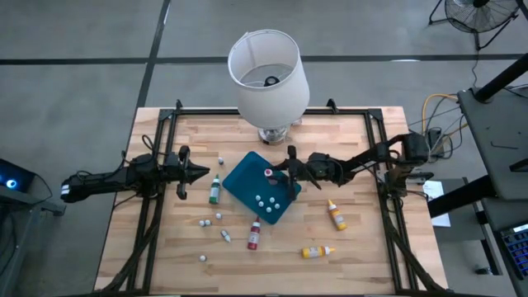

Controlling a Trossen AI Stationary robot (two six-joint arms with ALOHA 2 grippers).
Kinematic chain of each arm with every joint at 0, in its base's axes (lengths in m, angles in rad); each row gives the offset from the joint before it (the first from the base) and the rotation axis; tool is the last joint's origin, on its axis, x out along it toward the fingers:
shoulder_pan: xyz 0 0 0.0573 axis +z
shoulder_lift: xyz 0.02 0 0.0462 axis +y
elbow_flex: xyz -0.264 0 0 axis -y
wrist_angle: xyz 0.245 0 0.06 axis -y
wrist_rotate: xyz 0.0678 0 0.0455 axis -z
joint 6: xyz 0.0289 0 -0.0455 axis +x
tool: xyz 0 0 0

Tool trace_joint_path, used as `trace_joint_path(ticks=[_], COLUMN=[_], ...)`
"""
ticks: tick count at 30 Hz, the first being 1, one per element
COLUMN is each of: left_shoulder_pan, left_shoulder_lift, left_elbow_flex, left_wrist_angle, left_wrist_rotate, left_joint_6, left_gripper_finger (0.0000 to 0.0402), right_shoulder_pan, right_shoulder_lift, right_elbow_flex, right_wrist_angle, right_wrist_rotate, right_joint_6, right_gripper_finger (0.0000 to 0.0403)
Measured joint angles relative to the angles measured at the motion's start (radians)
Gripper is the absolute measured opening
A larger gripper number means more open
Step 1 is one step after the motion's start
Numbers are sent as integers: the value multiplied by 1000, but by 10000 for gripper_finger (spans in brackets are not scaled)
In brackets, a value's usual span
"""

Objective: Pick & Place food coloring
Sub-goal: Put the large orange food coloring bottle into the blue container

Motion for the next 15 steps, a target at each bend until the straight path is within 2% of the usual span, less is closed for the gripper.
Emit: trace_joint_path(ticks=[6,15], left_shoulder_pan=[0,0], left_shoulder_lift=[0,0], left_elbow_flex=[0,0], left_wrist_angle=[0,0], left_wrist_rotate=[0,0], left_joint_6=[0,0], left_gripper_finger=[0,0], right_shoulder_pan=[0,-1], right_shoulder_lift=[99,128], right_elbow_flex=[21,30], right_wrist_angle=[134,154], right_wrist_rotate=[6,53], right_joint_6=[66,78], right_gripper_finger=[100,100])
